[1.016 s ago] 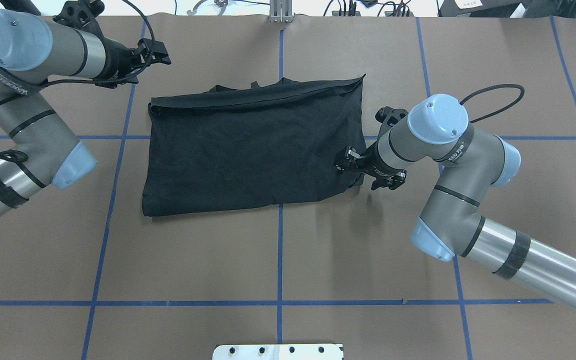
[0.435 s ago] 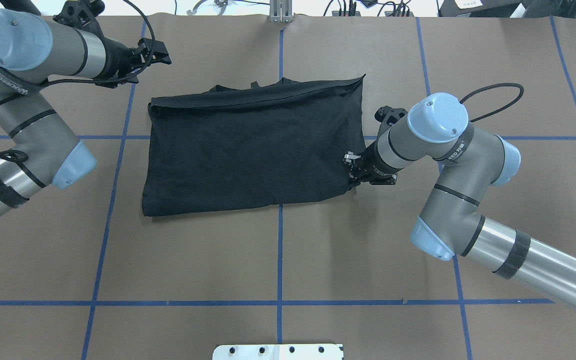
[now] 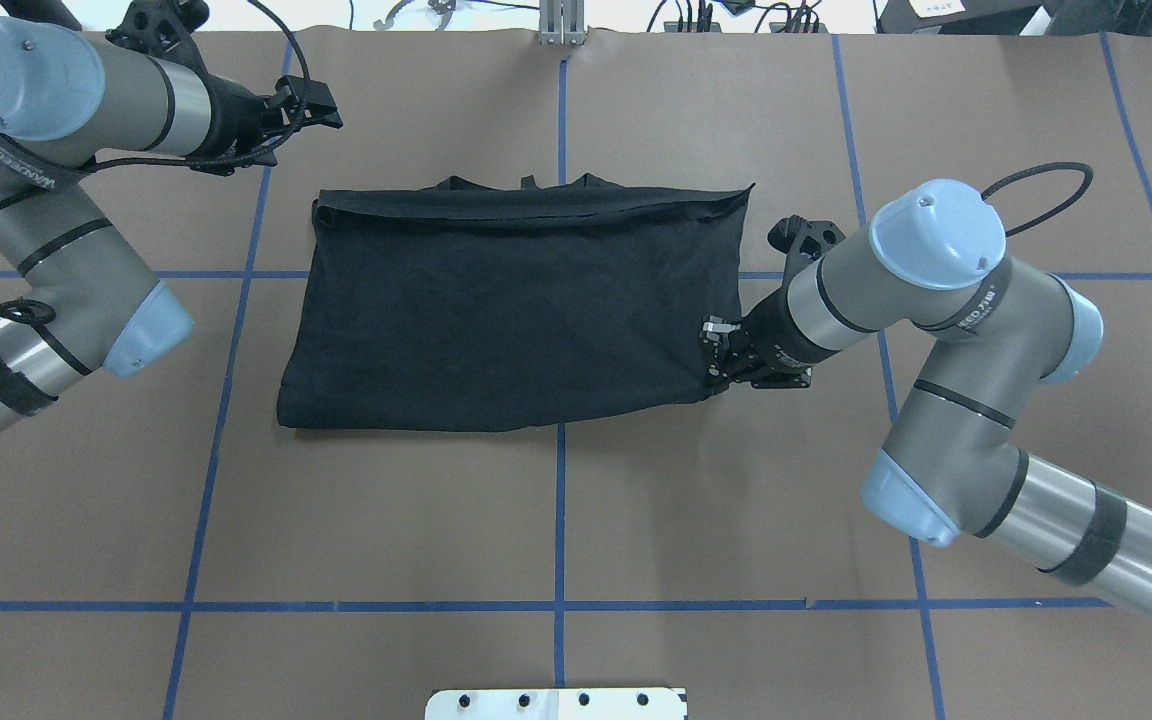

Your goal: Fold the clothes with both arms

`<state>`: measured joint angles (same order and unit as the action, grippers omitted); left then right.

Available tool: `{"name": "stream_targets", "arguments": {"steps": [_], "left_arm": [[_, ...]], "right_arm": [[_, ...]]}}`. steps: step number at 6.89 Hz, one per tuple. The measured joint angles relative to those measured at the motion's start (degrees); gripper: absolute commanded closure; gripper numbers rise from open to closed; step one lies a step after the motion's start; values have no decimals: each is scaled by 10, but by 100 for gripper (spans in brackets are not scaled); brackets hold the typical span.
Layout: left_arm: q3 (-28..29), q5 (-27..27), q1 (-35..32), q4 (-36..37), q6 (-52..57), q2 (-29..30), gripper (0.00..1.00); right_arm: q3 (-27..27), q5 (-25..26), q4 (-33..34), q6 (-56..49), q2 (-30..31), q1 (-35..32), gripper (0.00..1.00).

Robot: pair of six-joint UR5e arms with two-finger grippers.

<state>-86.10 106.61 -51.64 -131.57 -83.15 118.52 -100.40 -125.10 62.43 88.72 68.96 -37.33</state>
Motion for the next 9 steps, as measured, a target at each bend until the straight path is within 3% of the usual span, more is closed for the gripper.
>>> {"name": "stream_targets", "arguments": {"steps": [2, 4, 5, 6, 9], "left_arm": [[-1, 0, 0, 0, 0, -2, 0], [-2, 0, 1, 0, 0, -3, 0], [-2, 0, 1, -1, 0, -3, 0], [-1, 0, 1, -1, 5, -4, 0], [-1, 2, 2, -2, 24, -5, 0]], "right_arm": [[-60, -48, -1, 51, 15, 50, 100], [-104, -55, -3, 141, 10, 149, 100], [-122, -57, -4, 174, 10, 185, 6], [-132, -59, -5, 190, 12, 205, 0], [-132, -64, -7, 192, 16, 164, 0]]}}
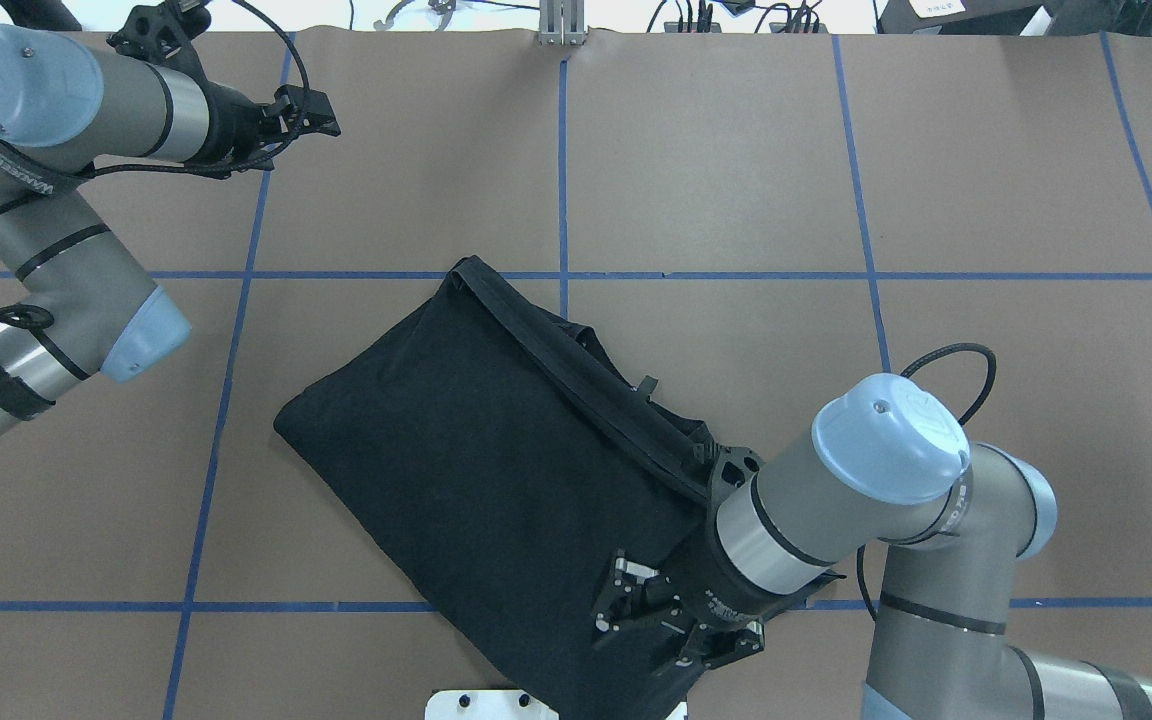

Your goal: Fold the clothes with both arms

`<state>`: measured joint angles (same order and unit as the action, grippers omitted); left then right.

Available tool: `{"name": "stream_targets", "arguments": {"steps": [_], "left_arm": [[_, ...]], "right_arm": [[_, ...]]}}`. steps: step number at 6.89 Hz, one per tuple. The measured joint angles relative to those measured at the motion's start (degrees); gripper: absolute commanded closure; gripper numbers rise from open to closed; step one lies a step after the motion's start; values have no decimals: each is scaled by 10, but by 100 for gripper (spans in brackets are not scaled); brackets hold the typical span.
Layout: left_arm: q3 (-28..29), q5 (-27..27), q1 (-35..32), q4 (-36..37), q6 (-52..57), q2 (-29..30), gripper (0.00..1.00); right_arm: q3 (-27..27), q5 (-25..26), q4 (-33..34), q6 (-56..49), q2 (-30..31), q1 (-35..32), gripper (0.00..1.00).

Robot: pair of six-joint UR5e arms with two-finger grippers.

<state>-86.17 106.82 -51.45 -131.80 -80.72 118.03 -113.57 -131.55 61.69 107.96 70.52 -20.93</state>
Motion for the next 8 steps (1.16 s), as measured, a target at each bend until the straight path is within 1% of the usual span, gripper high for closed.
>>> {"name": "stream_targets", "arguments": {"steps": [2, 3, 4, 5, 6, 8], "left_arm": [[-16, 4, 12, -2, 0, -14, 0], [-36, 6, 29, -18, -3, -43, 0], [-63, 8, 45, -56, -6, -88, 0], [-85, 14, 58, -88, -9, -132, 0], [-99, 22, 73, -103, -10, -163, 0], [-107, 23, 120, -110, -27, -189, 0]], "right_arm": [[8, 12, 1, -2, 0, -59, 0], [16, 27, 1, -4, 0, -87, 0], [24, 50, 0, -14, -1, -106, 0], [30, 73, 0, -29, -1, -114, 0], [34, 91, -1, -37, -1, -118, 0], [37, 105, -2, -41, -4, -126, 0]]}}
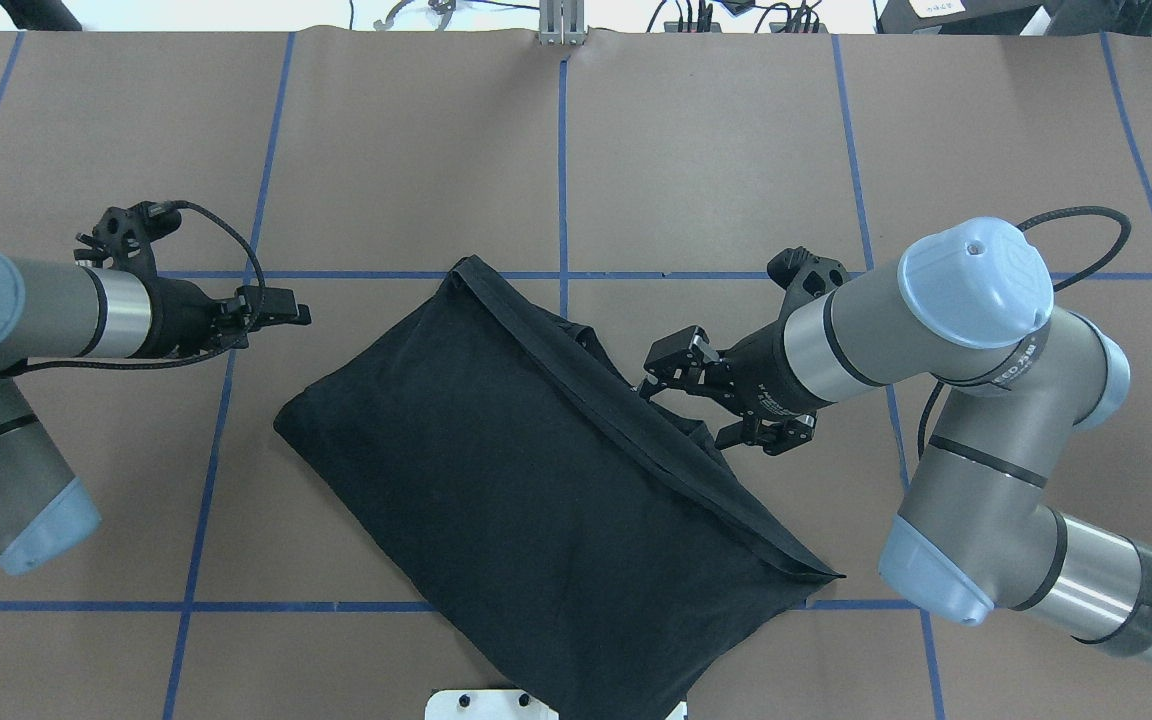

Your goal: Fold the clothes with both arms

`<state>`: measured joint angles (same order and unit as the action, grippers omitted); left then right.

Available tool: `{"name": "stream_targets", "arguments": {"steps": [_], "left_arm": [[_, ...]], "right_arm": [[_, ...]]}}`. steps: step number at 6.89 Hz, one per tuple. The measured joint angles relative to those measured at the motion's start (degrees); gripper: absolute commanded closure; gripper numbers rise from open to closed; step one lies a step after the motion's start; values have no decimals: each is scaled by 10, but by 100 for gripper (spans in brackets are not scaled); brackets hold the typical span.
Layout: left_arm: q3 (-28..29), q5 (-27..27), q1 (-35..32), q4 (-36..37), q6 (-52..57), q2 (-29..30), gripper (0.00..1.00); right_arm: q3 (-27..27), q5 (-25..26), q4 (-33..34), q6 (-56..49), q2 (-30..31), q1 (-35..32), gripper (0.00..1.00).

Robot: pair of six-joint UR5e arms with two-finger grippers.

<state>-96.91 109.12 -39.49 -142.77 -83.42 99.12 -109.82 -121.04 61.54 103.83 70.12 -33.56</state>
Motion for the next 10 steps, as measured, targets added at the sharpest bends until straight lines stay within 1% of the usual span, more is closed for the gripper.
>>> {"name": "stream_targets", "arguments": {"steps": [2, 6, 7, 9, 10], "left_arm": [[0, -3, 37, 1, -22, -4, 0], [3, -4, 65, 5, -28, -12, 1], [5, -4, 72, 5, -28, -13, 8], [5, -3, 78, 5, -29, -14, 64], [2, -2, 79, 5, -31, -14, 95]], "right_arm": [[0, 2, 0, 0, -1, -8, 0], [0, 2, 0, -1, -2, -14, 0], [0, 1, 0, -1, -2, -14, 0], [0, 1, 0, 0, -2, -16, 0], [0, 1, 0, 0, -2, -18, 0]]}}
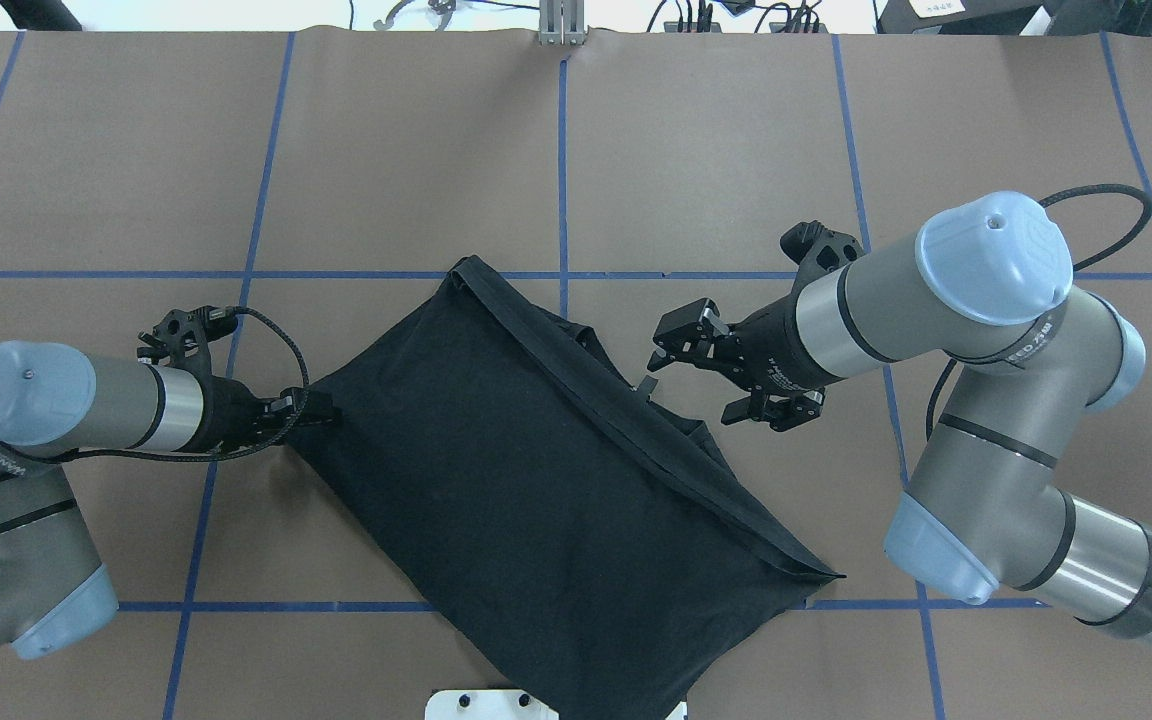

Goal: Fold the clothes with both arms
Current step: 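Pull the shirt corner away from the robot with the left gripper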

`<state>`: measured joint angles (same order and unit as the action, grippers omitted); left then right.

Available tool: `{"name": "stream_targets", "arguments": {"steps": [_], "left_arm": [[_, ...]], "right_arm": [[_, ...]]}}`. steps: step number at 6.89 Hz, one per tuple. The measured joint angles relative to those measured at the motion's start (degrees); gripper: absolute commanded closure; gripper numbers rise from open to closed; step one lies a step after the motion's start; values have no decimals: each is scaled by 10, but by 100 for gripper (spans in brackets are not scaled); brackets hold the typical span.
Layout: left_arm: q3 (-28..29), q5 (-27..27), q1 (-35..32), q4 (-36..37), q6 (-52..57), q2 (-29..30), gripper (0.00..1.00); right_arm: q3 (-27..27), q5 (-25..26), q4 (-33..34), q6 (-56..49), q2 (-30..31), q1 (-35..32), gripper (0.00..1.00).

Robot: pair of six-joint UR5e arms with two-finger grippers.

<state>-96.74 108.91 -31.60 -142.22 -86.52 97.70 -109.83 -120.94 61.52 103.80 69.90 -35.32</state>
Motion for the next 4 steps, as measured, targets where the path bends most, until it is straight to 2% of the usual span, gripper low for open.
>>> {"name": "stream_targets", "arguments": {"steps": [1, 4], "left_arm": [[-2, 0, 0, 0, -3, 0, 100], [-15, 8, 0, 1, -10, 1, 100]], "right_arm": [[0, 0, 0, 0, 0, -1, 0], [0, -1, 0, -1, 1, -2, 0]]}}
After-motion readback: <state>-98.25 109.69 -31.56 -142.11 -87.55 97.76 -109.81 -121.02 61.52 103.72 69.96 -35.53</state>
